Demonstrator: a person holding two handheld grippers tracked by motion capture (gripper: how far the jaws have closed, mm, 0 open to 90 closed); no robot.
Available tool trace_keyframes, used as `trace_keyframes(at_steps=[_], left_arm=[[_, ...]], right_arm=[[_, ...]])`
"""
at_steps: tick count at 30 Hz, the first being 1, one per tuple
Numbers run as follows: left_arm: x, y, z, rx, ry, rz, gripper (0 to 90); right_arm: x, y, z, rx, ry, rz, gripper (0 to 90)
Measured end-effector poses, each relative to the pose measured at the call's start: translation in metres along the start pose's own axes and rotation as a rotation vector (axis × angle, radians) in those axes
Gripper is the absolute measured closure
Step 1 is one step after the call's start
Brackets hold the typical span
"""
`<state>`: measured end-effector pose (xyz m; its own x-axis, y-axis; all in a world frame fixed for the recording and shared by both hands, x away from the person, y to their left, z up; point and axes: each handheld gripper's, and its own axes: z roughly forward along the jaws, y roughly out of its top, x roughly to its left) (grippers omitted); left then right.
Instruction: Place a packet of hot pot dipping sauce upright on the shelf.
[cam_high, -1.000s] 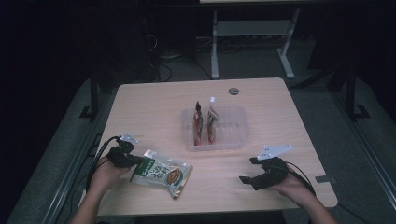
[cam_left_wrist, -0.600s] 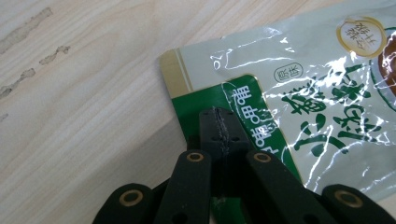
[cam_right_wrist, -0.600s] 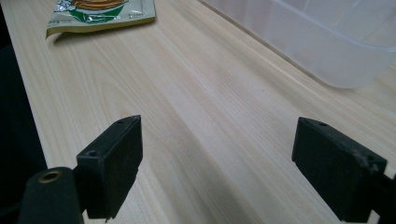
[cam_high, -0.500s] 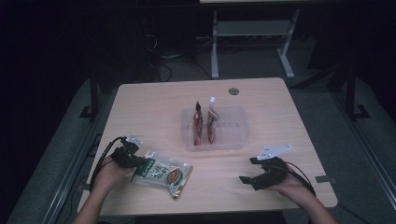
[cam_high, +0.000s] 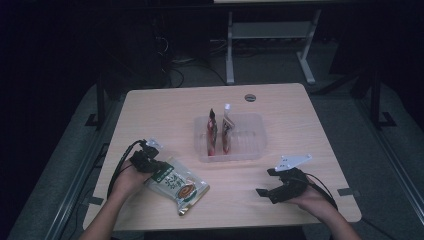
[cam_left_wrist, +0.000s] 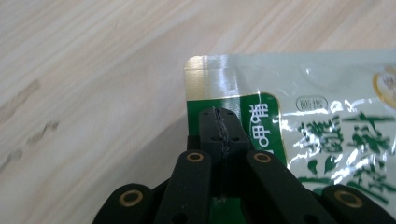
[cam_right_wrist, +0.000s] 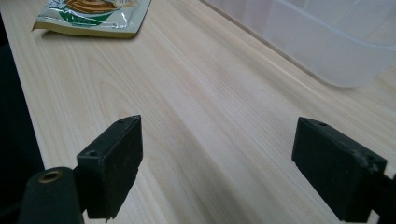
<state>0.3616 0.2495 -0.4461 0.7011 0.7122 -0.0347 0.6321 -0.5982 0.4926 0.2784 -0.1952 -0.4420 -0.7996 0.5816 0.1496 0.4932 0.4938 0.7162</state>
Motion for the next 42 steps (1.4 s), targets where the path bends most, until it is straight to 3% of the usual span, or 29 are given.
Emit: trace_keyframes(at_steps=[4,10,16,19,21,25,26,27,28,30,35,42], left_arm=[[-0.002,0.014,0.009,-0.007,-0.004,0.000,90.0],[-0.012,0.032,0.020,-0.015,-0.016,0.031,90.0],[-0.029,0.033,0.012,-0.043,-0.039,0.064,90.0],[-0.044,0.030,0.001,-0.062,-0.066,0.081,89.9],[-0.056,0.028,-0.004,-0.092,-0.111,0.078,89.9],[-0.086,0.027,-0.003,-0.106,-0.190,0.122,89.9],[-0.092,0.026,-0.002,-0.084,-0.210,0.159,89.9],[-0.100,0.026,0.002,-0.078,-0.229,0.166,89.9],[-0.104,0.024,0.004,-0.043,-0.233,0.200,89.9],[-0.112,0.020,0.010,0.006,-0.227,0.225,90.0],[-0.115,0.010,0.005,0.035,-0.222,0.229,90.0],[-0.105,-0.020,-0.013,0.053,-0.215,0.185,90.0]], right_arm=[[0.001,0.000,0.000,0.001,-0.002,0.004,15.8],[0.001,0.001,-0.001,0.001,0.001,0.002,15.8],[0.000,0.000,-0.002,-0.005,0.003,0.002,15.8],[0.000,0.000,-0.001,-0.005,0.004,0.001,15.8],[0.000,0.000,-0.001,-0.005,0.003,0.003,15.8],[0.001,0.000,0.000,0.000,0.004,-0.001,15.8],[0.001,0.001,0.000,0.001,0.004,-0.002,15.8],[0.001,0.001,0.001,0.002,0.003,-0.002,15.8],[0.001,0.001,0.000,0.003,0.002,-0.001,15.8],[0.001,0.000,0.000,0.000,0.003,-0.002,15.8],[0.000,-0.001,-0.001,0.003,0.003,0.010,15.8],[0.001,-0.001,0.000,0.004,0.000,0.009,15.8]])
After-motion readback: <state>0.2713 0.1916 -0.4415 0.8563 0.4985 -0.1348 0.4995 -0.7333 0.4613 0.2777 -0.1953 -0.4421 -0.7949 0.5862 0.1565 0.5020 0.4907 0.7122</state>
